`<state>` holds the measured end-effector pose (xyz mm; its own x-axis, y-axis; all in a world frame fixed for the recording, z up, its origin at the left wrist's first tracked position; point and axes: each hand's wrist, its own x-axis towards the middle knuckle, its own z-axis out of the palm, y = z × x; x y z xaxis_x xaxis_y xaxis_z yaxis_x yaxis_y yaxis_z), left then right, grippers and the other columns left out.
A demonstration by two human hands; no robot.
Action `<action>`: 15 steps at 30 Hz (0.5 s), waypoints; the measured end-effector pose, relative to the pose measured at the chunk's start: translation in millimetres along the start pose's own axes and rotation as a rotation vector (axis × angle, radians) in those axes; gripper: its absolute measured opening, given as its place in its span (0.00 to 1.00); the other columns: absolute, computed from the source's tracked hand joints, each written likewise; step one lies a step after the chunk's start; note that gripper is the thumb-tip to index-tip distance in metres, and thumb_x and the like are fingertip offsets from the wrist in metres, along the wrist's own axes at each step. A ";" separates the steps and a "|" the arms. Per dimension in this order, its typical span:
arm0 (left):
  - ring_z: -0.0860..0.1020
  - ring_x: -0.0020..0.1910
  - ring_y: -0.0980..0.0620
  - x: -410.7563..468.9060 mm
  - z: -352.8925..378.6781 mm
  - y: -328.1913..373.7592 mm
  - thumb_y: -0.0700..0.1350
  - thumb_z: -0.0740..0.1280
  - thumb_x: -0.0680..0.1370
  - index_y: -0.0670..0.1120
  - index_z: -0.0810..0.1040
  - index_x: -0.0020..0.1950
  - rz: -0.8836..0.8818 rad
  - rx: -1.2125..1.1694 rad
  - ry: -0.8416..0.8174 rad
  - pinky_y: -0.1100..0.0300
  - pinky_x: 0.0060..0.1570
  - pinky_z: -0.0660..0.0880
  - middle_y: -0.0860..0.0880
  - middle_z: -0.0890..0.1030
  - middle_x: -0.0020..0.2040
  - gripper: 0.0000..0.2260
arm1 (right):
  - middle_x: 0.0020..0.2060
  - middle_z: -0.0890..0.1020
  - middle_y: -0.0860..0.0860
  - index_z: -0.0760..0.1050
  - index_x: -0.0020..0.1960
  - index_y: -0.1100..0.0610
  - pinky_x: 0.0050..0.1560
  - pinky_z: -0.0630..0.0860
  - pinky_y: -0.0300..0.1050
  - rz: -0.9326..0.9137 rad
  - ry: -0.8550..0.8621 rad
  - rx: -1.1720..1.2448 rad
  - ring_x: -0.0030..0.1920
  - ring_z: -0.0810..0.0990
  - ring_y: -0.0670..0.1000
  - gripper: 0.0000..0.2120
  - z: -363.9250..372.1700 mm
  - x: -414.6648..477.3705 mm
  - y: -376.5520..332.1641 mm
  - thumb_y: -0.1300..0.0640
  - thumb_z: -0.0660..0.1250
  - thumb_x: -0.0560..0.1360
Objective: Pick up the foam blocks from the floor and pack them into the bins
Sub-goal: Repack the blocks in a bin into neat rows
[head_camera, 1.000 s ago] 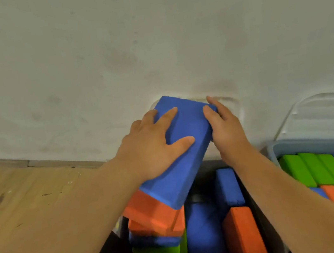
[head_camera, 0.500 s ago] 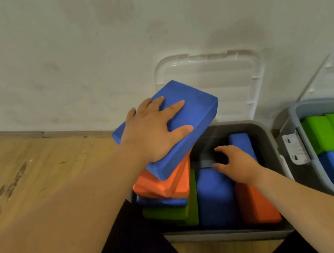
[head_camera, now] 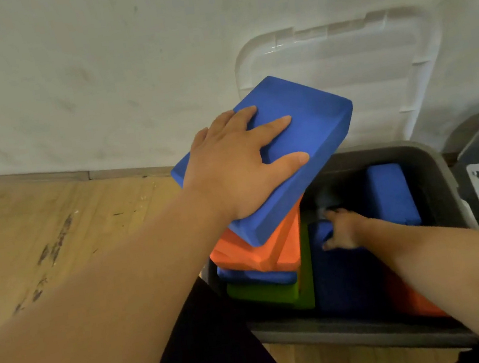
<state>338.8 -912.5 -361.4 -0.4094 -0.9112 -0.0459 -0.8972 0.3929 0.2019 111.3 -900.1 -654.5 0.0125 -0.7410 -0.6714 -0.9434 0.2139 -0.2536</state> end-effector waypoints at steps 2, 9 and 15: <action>0.54 0.81 0.51 1.7 0.3 0.8 0.77 0.51 0.71 0.72 0.61 0.76 0.001 0.007 -0.005 0.46 0.78 0.53 0.55 0.59 0.82 0.34 | 0.82 0.53 0.59 0.46 0.84 0.54 0.77 0.61 0.50 0.015 -0.011 -0.028 0.80 0.57 0.63 0.57 3.2 7.1 -1.5 0.36 0.77 0.69; 0.55 0.80 0.54 2.0 -1.9 -13.7 0.75 0.55 0.72 0.72 0.62 0.76 -0.029 -0.042 -0.001 0.51 0.78 0.53 0.58 0.59 0.81 0.31 | 0.82 0.52 0.57 0.47 0.84 0.54 0.78 0.60 0.50 0.050 -0.047 -0.093 0.81 0.55 0.60 0.62 13.6 22.0 4.7 0.33 0.79 0.64; 0.55 0.80 0.55 -3.1 -6.3 -22.3 0.75 0.55 0.72 0.72 0.63 0.76 -0.048 -0.062 -0.016 0.51 0.78 0.52 0.58 0.59 0.81 0.32 | 0.77 0.60 0.60 0.47 0.83 0.48 0.69 0.71 0.50 -0.055 -0.060 -0.003 0.73 0.69 0.63 0.61 -17.8 2.5 -1.3 0.33 0.79 0.63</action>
<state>361.1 -919.2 -359.6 -0.3694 -0.9264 -0.0725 -0.9040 0.3402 0.2590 106.6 -913.6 -643.4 0.0839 -0.7120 -0.6972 -0.9417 0.1721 -0.2891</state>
